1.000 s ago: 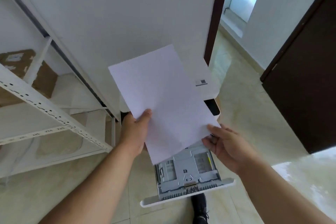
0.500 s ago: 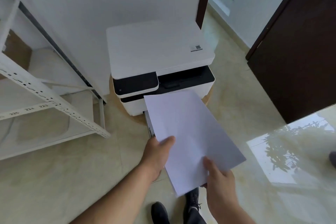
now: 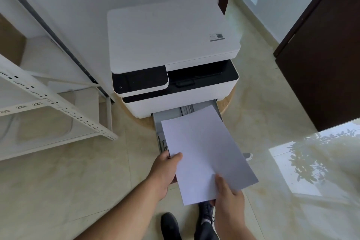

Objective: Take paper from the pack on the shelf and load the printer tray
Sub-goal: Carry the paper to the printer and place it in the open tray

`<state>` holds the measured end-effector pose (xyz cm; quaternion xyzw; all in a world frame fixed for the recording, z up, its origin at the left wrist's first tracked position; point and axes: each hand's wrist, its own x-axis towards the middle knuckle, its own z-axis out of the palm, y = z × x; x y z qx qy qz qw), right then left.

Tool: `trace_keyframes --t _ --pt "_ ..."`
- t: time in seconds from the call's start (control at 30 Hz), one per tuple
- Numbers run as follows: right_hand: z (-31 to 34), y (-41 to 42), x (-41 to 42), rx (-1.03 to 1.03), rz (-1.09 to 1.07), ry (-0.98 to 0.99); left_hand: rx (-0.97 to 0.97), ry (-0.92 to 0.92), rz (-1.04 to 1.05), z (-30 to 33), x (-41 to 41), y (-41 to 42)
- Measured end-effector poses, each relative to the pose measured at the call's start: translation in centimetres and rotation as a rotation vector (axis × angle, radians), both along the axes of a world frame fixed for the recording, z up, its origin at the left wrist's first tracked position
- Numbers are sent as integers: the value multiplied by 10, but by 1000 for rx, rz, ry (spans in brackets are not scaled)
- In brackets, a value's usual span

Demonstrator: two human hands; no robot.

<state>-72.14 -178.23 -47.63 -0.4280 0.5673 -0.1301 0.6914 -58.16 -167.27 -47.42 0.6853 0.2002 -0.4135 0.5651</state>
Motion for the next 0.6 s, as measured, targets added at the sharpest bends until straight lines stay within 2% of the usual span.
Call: trace_keyframes --t 0.4,0.6 --pt "-38 -5 21 178 -22 33 92 11 -39 -10 -5 -2" --pt "-42 -8 27 198 13 95 140 33 -76 -14 -10 1"
